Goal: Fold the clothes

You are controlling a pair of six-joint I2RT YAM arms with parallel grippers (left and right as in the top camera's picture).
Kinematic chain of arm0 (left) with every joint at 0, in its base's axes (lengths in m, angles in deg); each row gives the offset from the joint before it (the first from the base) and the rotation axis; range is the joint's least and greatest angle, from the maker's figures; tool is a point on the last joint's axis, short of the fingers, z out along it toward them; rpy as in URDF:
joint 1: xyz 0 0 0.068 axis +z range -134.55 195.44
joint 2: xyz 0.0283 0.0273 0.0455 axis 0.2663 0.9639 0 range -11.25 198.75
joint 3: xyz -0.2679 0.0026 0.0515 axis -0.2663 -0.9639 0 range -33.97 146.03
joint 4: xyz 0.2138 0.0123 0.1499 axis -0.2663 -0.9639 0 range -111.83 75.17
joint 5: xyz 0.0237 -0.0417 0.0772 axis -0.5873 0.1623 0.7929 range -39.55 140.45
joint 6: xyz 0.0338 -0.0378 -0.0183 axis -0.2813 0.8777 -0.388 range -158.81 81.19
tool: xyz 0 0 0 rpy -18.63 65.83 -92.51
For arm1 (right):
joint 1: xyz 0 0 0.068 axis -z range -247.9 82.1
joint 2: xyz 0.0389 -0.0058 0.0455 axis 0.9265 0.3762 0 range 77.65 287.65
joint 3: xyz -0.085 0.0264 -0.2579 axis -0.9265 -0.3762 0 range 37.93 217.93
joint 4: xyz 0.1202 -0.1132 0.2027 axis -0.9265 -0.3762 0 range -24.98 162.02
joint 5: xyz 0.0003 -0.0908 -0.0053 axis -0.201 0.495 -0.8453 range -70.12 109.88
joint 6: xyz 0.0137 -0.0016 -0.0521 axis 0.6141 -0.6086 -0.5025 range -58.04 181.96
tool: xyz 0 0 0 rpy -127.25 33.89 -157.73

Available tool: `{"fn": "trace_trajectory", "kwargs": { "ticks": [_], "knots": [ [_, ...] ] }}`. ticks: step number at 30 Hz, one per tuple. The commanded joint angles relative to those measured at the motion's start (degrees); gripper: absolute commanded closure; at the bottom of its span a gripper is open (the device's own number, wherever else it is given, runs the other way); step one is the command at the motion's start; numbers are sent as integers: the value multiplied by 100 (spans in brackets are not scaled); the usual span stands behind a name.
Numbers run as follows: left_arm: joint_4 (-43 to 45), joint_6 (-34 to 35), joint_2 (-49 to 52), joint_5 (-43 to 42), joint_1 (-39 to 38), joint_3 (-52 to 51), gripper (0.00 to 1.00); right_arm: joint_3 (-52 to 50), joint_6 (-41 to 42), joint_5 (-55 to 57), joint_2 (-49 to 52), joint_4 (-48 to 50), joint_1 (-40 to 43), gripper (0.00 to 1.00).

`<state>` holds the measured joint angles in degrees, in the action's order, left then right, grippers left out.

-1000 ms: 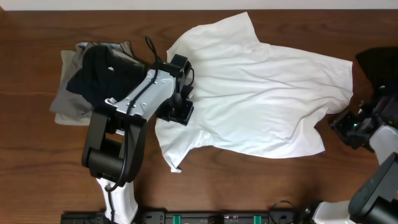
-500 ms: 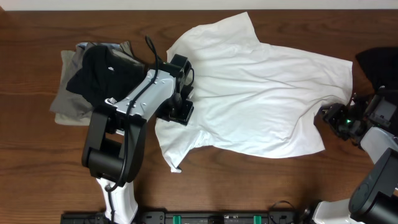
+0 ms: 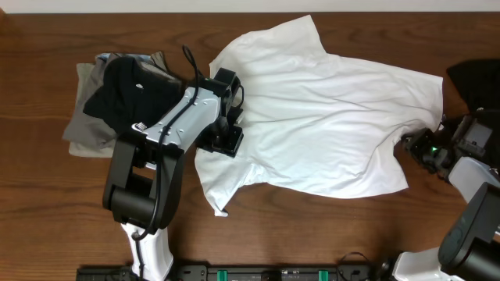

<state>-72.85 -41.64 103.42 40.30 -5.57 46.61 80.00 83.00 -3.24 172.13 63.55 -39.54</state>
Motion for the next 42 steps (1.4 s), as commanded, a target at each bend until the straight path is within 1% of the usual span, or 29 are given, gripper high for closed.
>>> {"fn": "trace_trajectory", "kwargs": {
  "ticks": [1,5,12,14,17,19,22,26,29,32,33,35,36,40,42],
  "knots": [
    [-11,11,-7,7,20,-20,41,-28,37,264,223,94,-57,69],
    [-11,11,-7,9,20,-20,41,-28,39,258,444,330,-59,69],
    [-9,9,-7,7,20,-20,41,-28,42,-168,599,835,-59,68],
    [-9,11,-7,9,20,-20,41,-28,96,-262,599,881,-59,73],
    [-11,11,-7,7,20,-20,41,-28,146,-262,588,876,-50,90],
    [-11,11,-7,7,20,-20,41,-26,149,-306,505,870,-15,98],
    [-11,11,-7,7,20,-20,41,20,144,-131,118,560,144,99],
    [-11,11,-7,7,20,-20,41,229,-28,612,-804,-273,490,99],
    [-11,9,-7,9,20,-20,41,400,-306,708,-1438,-643,678,99],
    [-9,9,-7,7,20,-20,41,431,-308,634,-1832,-1064,673,99],
    [-9,9,-7,9,20,-20,41,431,-306,605,-1875,-1300,625,98],
    [-11,11,-7,9,20,-20,41,426,-321,603,-1867,-1799,520,71],
    [-11,11,-7,9,20,-20,41,415,-409,621,-1836,-2006,472,66],
    [-9,9,-7,7,20,-20,41,350,-658,616,-1574,-2551,190,64],
    [-9,9,-7,7,20,-20,41,308,-713,616,-1373,-2612,-24,60]
  ]
}}
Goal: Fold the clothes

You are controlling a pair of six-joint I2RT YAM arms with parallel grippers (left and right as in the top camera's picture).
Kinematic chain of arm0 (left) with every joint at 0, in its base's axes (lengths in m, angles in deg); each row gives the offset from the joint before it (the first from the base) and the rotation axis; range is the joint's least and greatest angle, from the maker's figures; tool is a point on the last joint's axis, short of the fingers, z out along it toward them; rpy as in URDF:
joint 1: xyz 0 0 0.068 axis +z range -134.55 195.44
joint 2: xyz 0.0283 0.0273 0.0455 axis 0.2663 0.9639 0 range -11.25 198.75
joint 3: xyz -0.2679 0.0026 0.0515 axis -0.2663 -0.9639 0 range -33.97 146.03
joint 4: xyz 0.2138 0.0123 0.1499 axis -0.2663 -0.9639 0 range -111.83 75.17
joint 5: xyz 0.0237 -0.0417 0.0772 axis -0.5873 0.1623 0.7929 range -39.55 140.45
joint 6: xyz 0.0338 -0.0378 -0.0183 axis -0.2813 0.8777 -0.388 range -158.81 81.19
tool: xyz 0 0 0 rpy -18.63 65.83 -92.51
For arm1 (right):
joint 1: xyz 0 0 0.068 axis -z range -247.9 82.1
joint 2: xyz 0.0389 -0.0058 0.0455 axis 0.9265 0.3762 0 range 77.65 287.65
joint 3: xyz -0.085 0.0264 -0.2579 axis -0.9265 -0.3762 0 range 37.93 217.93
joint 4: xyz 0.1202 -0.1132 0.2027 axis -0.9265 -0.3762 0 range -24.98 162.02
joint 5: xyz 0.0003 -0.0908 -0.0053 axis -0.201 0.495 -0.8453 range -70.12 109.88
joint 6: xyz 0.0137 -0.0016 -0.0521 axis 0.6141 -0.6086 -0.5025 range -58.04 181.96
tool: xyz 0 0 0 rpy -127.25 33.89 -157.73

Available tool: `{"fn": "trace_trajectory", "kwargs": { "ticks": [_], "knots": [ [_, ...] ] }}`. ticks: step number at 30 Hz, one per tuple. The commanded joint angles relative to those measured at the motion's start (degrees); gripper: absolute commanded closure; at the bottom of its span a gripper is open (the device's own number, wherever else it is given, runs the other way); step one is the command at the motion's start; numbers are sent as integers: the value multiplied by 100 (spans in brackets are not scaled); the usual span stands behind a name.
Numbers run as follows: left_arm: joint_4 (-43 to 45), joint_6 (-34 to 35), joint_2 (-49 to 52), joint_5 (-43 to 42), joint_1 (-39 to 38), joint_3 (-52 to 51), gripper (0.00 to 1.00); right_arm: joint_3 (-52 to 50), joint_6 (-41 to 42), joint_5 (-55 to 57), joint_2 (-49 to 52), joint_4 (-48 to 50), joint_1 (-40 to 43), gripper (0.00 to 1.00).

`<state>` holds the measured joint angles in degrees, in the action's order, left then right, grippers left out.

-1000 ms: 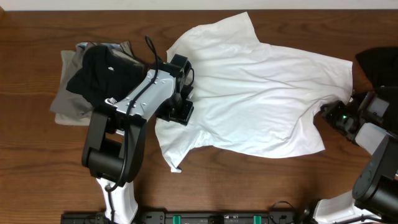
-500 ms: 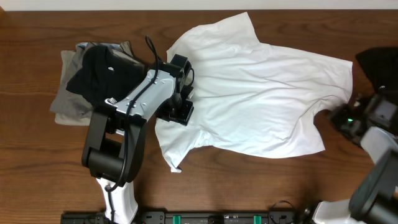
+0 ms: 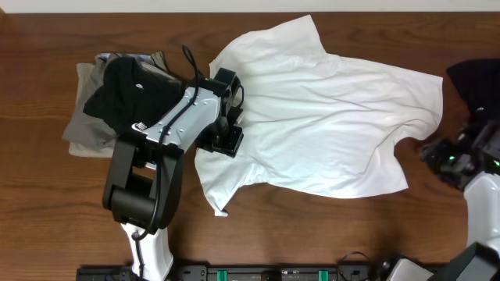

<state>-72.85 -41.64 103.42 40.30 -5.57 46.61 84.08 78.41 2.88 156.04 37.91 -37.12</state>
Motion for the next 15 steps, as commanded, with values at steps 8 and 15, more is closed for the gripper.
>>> {"fn": "trace_trajectory", "kwargs": {
  "ticks": [8,15],
  "knots": [
    [-11,11,-7,7,20,-20,41,-140,-496,168,1235,245,-833,53],
    [-11,9,-7,7,20,-20,41,-127,-710,-1073,1390,-31,-1119,97]
  ]
}}
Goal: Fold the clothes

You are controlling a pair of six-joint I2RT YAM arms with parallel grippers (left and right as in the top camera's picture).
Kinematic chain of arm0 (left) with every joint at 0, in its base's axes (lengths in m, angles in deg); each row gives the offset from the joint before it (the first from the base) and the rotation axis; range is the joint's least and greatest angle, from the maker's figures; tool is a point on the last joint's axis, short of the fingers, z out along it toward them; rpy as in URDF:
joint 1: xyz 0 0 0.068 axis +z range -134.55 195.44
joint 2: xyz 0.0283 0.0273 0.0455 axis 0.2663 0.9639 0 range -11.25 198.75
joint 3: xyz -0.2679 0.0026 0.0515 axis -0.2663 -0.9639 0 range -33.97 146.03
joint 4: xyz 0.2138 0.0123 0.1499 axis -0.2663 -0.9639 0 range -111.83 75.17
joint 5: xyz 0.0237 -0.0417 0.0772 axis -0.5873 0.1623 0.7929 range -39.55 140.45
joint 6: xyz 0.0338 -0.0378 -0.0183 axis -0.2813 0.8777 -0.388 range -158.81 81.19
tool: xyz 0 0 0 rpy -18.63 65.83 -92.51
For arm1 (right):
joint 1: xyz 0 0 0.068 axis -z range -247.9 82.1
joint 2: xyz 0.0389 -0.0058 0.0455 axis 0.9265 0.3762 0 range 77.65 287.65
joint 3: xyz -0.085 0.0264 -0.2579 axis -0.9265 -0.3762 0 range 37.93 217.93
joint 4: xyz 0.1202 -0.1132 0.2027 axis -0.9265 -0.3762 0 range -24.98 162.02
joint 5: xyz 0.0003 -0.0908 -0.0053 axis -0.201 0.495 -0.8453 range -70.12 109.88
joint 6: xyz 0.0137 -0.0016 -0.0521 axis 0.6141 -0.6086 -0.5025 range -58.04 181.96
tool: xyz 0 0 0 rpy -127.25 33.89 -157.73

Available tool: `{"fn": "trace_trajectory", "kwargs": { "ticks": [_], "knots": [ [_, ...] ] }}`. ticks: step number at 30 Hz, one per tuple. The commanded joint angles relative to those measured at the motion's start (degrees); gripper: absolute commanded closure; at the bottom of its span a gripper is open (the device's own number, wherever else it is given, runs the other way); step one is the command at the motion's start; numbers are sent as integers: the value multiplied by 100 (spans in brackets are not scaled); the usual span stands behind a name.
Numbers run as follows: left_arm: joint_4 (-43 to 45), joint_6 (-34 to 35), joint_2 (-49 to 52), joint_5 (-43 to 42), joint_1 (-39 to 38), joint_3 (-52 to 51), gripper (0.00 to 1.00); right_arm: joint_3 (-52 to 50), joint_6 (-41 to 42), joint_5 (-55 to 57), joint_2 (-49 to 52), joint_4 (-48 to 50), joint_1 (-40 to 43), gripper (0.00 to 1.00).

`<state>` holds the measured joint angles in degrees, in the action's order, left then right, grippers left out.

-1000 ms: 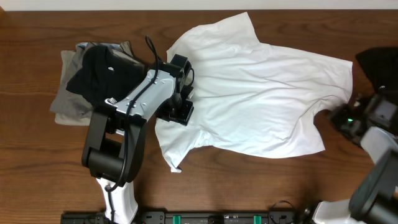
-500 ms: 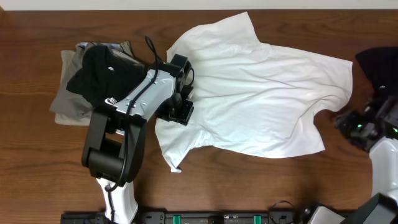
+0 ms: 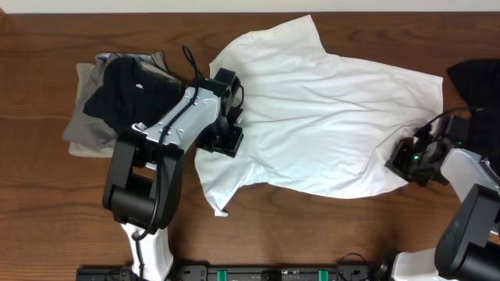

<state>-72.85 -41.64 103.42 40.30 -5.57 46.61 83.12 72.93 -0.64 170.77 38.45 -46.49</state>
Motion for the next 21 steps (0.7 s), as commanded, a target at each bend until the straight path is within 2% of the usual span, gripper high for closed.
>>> {"fn": "trace_trajectory", "kwargs": {
  "ticks": [1,3,5,12,18,21],
  "knots": [
    [-11,9,-7,7,20,-20,41,-22,-127,-739,-181,-232,-271,97],
    [-11,11,-7,7,20,-20,41,-20,-13,-573,-380,-448,-433,97],
    [-9,9,-7,9,20,-20,41,-20,223,-155,-632,-636,-623,89],
    [-11,9,-9,9,20,-20,41,-20,697,55,-1224,-717,-1373,86],
    [-11,11,-7,7,20,-20,40,-20,765,-605,-1272,142,-1742,82],
    [-11,11,-7,7,20,-20,41,-20,769,-361,-1272,391,-1779,83]
  ]
}}
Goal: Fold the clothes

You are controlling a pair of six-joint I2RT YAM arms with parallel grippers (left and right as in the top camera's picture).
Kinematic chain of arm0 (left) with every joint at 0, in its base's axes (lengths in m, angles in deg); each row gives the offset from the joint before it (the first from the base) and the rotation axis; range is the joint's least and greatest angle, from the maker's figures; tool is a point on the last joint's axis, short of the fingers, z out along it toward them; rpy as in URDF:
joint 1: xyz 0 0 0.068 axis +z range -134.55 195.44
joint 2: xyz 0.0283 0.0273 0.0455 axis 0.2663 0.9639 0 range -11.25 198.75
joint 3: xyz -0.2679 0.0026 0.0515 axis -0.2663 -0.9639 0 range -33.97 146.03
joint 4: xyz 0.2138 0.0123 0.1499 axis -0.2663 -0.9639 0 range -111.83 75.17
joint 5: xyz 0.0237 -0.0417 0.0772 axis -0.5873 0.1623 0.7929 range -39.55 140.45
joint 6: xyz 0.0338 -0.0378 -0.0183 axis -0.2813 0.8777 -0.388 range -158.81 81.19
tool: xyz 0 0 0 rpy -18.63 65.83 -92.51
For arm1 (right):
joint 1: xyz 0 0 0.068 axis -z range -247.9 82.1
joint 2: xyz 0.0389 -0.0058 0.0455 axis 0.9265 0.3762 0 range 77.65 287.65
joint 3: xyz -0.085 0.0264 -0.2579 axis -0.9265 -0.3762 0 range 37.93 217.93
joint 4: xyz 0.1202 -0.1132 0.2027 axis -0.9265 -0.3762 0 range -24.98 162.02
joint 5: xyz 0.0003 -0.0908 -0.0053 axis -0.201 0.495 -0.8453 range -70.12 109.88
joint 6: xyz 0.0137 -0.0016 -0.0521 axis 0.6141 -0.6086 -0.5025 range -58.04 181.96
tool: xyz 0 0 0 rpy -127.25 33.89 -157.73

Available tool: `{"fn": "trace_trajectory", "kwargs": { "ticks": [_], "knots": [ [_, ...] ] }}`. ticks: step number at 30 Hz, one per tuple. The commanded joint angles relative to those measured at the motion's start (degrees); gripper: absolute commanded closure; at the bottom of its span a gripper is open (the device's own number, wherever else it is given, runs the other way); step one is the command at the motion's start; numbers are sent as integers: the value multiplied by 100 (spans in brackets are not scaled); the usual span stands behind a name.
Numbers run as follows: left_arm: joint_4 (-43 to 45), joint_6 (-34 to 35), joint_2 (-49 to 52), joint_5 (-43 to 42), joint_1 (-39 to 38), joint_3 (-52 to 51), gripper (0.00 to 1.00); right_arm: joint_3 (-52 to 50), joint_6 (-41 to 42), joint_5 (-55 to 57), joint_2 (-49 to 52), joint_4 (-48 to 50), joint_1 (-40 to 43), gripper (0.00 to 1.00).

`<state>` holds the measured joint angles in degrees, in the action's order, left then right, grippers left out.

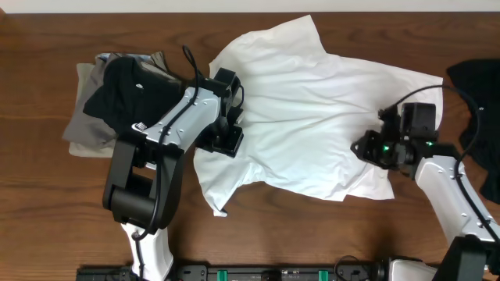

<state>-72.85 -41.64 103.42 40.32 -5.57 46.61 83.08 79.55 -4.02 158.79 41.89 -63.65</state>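
Observation:
A white T-shirt lies spread and wrinkled across the middle of the table in the overhead view. My left gripper rests on the shirt's left edge; its fingers are too dark to tell whether they are open or shut. My right gripper is over the shirt's right part, well inside its edge. The lower right hem beneath it is drawn in, so the gripper appears shut on that fabric.
A stack of grey and black garments sits at the left, beside my left arm. Another black garment lies at the right edge of the table. Bare brown tabletop shows in front of the shirt.
My right gripper moved left from the shirt's lower right hem to a spot over the shirt. The lower right corner of the shirt shifted left with it. The left arm stayed still.
My right gripper was first at the shirt's right hem, then off the cloth to the right, then back at the hem's lower right edge. Now it is over the shirt with the hem drawn in. My left gripper stayed on the left edge throughout.

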Motion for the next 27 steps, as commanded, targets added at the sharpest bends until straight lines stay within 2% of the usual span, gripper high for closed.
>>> {"fn": "trace_trajectory", "kwargs": {
  "ticks": [1,5,7,11,12,17,21,25,27],
  "knots": [
    [-13,13,-7,4,20,-20,41,-15,107,210,-79,-52,-17,84],
    [-20,52,-7,4,20,-20,41,-15,149,968,-79,-468,382,79],
    [-13,52,-7,4,20,-20,41,-15,107,1060,-79,-640,717,62],
    [-13,52,-9,4,20,-20,41,-15,-256,1134,-76,-1019,1379,43],
    [-13,52,-9,4,20,-20,41,-15,-295,1202,-74,-1126,1508,41],
    [-13,52,-9,4,20,-20,41,-149,-481,1314,-4,-1589,1878,42],
    [-9,52,-9,4,20,-20,41,-570,-479,1266,63,-1333,1856,46],
    [-13,52,-9,4,20,-20,41,-887,-503,697,63,-918,1851,58],
    [-13,52,-9,4,20,-20,41,-922,-503,544,63,-859,1849,72]
  ]
}}
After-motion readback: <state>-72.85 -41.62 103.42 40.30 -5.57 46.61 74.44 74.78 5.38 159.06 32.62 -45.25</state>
